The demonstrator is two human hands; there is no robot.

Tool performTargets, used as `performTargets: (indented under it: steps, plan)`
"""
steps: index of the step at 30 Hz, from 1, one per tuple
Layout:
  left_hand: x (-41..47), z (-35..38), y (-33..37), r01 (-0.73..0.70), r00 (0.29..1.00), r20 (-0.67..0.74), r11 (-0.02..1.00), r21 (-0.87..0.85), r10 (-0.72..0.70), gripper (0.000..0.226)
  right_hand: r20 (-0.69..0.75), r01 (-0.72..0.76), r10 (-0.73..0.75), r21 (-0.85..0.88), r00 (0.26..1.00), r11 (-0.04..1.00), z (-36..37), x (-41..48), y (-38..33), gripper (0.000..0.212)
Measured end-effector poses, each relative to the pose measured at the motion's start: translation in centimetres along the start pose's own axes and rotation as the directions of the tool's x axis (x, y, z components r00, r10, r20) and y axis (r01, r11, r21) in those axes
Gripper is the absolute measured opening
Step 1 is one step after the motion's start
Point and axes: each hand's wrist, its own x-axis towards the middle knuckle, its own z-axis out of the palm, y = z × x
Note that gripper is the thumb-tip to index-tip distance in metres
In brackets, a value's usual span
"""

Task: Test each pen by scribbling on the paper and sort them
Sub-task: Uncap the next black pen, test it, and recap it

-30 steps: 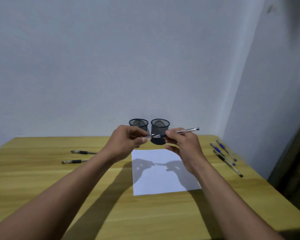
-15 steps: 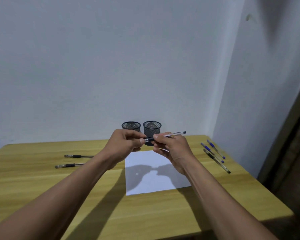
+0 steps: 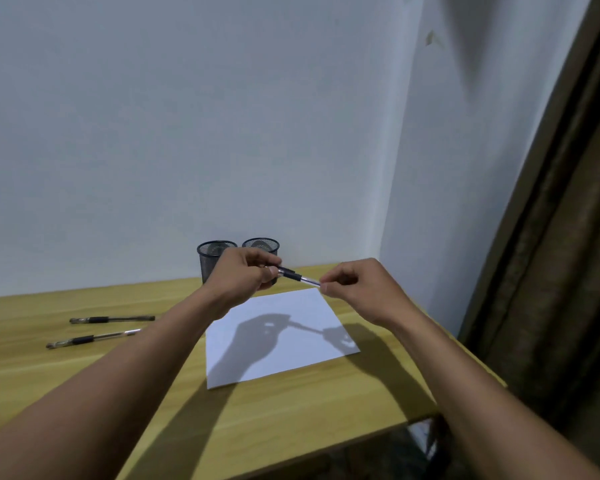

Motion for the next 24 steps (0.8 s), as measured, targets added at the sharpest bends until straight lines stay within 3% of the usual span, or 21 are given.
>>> performTargets:
  steps: [4, 8, 12, 17, 24]
  plan:
    - [1.3, 3.4, -0.4, -0.086, 0.995, 0.062, 0.977, 0.196, 0.075, 0.019, -0.128, -0.064, 0.053, -0.084, 0.990, 0.994, -1.7, -0.9, 3.1, 0.006]
    - [2.0, 6.3, -0.9, -0.191, 0.978, 0.173, 0.834, 0.518, 0.117, 0.041, -0.313, -0.200, 0.155, -0.118, 0.937, 0.973, -2.3, -2.5, 6.6, 0.011]
    - [3.1, 9.6, -2.4, -0.258, 0.952, 0.298, 0.697, 0.669, 0.066, 0.051, -0.449, -0.317, 0.187, -0.236, 0.874, 0.919, -1.1, -3.4, 10.1, 0.016]
    - [5.9, 14.1, -3.9, -0.292, 0.928, 0.373, 0.613, 0.734, -0.005, 0.055, -0.484, -0.379, 0.166, -0.383, 0.859, 0.842, 0.1, -2.3, 12.6, 0.020]
    - [11.4, 17.3, -5.1, -0.275, 0.913, 0.382, 0.481, 0.832, -0.140, 0.066, -0.426, -0.361, 0.134, -0.511, 0.895, 0.780, 0.4, -0.4, 13.8, 0.024]
